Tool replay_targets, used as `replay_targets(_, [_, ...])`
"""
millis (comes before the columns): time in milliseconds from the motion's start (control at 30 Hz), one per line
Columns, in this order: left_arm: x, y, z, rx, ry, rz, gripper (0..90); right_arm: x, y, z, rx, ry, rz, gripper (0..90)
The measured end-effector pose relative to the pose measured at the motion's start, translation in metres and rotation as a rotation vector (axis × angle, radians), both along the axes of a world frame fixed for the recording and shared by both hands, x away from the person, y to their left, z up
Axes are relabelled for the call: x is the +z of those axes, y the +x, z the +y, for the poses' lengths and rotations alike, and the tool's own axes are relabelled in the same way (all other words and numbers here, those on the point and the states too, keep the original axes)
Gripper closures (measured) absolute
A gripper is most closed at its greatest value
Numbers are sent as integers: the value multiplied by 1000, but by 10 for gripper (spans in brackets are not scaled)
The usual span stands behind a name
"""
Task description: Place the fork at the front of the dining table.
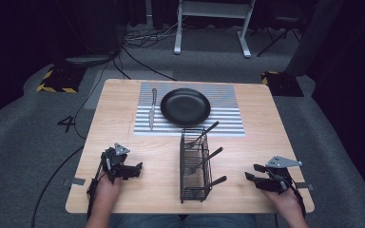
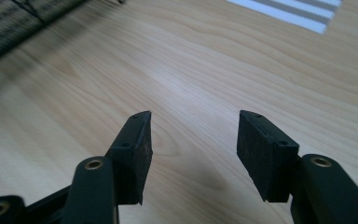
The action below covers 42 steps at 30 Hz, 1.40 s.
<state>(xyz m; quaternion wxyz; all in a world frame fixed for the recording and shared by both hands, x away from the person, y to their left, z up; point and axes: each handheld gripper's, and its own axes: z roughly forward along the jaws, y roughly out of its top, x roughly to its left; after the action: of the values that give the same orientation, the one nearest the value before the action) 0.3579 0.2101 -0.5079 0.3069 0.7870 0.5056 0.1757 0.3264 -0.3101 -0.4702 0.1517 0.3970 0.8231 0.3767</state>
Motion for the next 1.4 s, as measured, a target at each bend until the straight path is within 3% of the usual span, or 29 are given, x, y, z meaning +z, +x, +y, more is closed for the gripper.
replay_targets(133, [0,0,0,0,1,1,0,18,-7,12,46,19,-35,449])
replay_targets(267, [0,1,0,-1,7,0,0,28,-10,15,51,45,-41,427])
replay_targets(367, [0,1,0,-1,6,-2,0,41,-15,17,105,68,-24,448])
replay_targets(733, [0,1,0,-1,6,-2,0,79,-38,32,218,34,-70,465])
replay_targets(833, [0,1,0,-1,6,-3,0,83,-38,37,260,69,-54,463])
replay_targets(1167, [0,1,0,-1,6,-3,0,88,-35,52,294,61,-60,464])
replay_targets(1267, [0,1,0,-1,6,-2,0,89,-37,57,327,88,-58,463])
replay_targets(1300, [0,1,0,-1,6,-3,0,86,-38,62,373,125,-43,466])
replay_targets(1400, [0,1,0,-1,7,-2,0,81,-40,72,414,124,-33,481])
